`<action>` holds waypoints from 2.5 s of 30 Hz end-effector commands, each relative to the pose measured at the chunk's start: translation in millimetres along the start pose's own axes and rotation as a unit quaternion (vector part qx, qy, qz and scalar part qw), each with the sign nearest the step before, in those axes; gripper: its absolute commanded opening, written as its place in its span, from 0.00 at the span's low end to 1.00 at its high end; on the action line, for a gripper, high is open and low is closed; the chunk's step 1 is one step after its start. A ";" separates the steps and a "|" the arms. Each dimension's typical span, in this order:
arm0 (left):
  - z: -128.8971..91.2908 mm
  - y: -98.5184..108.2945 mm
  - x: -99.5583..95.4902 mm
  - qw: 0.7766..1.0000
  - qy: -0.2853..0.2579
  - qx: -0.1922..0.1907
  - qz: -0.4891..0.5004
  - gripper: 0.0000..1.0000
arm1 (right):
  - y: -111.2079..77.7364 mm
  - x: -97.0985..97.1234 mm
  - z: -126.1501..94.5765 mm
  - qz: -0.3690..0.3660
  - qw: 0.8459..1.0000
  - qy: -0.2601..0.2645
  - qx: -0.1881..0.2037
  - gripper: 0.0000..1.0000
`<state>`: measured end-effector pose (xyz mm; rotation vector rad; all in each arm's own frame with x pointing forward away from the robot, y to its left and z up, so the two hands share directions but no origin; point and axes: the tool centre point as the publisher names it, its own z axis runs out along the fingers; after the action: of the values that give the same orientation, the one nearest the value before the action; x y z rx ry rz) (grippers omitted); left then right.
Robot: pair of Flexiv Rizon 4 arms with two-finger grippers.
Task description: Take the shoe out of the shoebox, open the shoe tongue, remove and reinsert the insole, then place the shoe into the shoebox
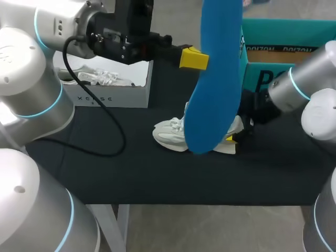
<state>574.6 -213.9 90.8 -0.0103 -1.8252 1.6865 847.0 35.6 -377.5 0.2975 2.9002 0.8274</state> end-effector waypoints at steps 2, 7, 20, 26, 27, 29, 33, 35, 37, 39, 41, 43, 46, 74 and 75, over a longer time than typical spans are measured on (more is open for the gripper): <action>-1.2 -3.4 8.6 1.000 0.003 -0.004 0.004 0.00 | 9.5 9.9 -21.0 0.005 0.990 -0.010 0.140 1.00; -6.9 -3.2 8.1 1.000 -0.005 0.005 0.006 0.00 | 19.1 13.2 -37.3 0.006 0.982 -0.023 0.186 1.00; -9.3 -1.1 18.8 1.000 0.005 0.012 0.027 0.00 | 34.0 10.0 -56.1 0.012 0.966 -0.014 0.257 1.00; -11.2 -3.3 27.1 0.999 0.005 0.013 0.037 0.00 | 38.3 6.2 -62.3 0.009 0.962 -0.047 0.268 1.00; -11.3 -3.4 27.2 0.999 0.005 0.013 0.037 0.00 | 38.3 6.2 -62.3 0.009 0.962 -0.047 0.268 1.00; -12.3 -3.1 26.7 0.999 0.005 0.013 0.035 0.00 | 38.3 6.2 -62.3 0.009 0.962 -0.047 0.268 1.00; -15.6 -3.3 23.4 0.999 0.004 0.016 0.027 0.00 | 38.3 6.2 -62.3 0.009 0.962 -0.047 0.268 1.00; -16.0 -3.6 22.5 1.000 0.003 0.017 0.026 0.00 | 38.3 6.2 -62.3 0.009 0.962 -0.047 0.268 1.00; -15.5 -3.3 20.5 1.000 0.004 0.018 0.025 0.00 | 38.3 6.2 -62.3 0.009 0.962 -0.047 0.268 1.00; -14.3 -2.4 18.5 1.000 0.005 0.019 0.023 0.00 | 38.3 6.2 -62.3 0.009 0.962 -0.047 0.268 1.00; -13.3 -1.9 17.5 1.000 0.007 0.019 0.021 0.00 | 39.7 8.3 -61.9 0.004 0.965 -0.036 0.258 1.00; -12.9 -1.8 17.1 1.000 0.008 0.019 0.021 0.00 | 42.6 10.0 -62.2 -0.003 0.968 -0.027 0.249 1.00; -11.4 -1.9 17.7 1.000 0.010 0.019 0.022 0.00 | 44.0 8.9 -62.0 -0.002 0.964 -0.019 0.265 1.00; -8.1 -1.7 25.5 0.999 0.004 0.021 0.025 0.00 | 46.0 -39.1 3.8 -0.004 0.951 -0.046 0.307 1.00; -8.1 -1.7 25.5 0.999 0.004 0.021 0.025 0.00 | 44.8 -39.3 11.5 -0.005 0.950 -0.044 0.309 1.00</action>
<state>559.4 -195.6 103.6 -0.0456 -1.7971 1.7552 877.2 52.9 -335.8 0.3508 2.9644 -0.0691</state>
